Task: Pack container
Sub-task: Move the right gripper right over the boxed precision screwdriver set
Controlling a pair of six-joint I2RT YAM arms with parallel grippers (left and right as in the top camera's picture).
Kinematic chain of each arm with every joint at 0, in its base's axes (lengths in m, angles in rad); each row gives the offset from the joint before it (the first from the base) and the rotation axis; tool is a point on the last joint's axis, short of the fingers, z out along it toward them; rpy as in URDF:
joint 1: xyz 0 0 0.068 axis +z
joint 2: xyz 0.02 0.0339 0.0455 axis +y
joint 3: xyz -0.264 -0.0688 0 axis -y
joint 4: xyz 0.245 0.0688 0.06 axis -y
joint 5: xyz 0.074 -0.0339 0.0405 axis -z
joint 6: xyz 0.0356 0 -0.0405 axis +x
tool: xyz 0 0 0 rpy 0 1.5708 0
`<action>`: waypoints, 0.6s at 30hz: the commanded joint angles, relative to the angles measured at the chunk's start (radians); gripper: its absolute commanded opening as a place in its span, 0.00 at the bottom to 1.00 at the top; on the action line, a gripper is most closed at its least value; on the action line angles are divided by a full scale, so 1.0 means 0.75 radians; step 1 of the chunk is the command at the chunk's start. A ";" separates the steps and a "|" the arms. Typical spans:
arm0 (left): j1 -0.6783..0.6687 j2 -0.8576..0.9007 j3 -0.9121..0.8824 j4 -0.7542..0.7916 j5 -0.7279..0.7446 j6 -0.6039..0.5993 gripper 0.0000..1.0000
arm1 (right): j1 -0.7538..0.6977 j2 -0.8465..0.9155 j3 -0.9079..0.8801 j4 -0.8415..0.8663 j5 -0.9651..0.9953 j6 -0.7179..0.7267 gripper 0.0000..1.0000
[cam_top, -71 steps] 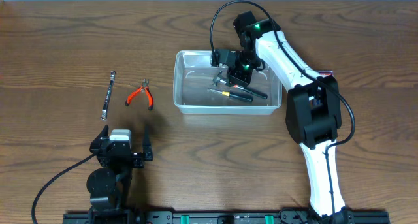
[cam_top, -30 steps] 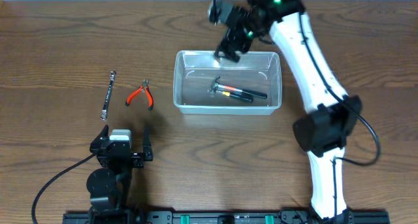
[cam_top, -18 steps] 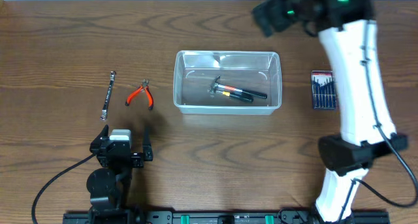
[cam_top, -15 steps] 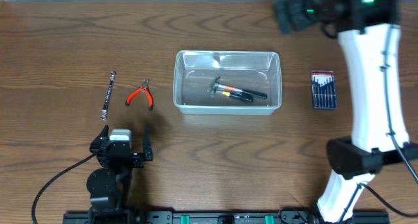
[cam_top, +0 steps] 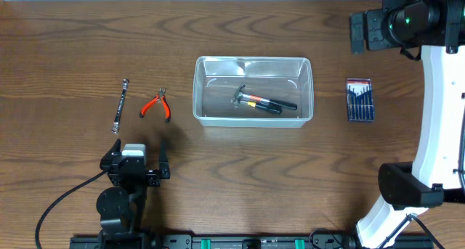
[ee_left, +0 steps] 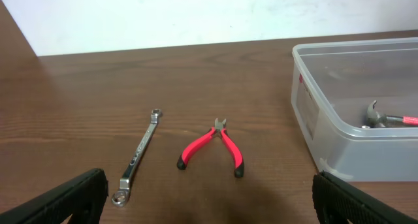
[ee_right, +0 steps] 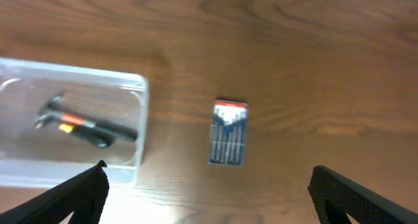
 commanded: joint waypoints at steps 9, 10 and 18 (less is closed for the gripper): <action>0.006 -0.008 -0.034 -0.011 -0.010 -0.002 0.98 | -0.189 0.003 -0.242 0.119 0.010 0.141 0.99; 0.006 -0.008 -0.034 -0.011 -0.010 -0.002 0.98 | -0.202 0.003 -0.281 0.133 -0.006 0.141 0.99; 0.006 -0.008 -0.034 -0.011 -0.010 -0.002 0.98 | -0.233 0.007 -0.575 0.284 -0.068 0.074 0.99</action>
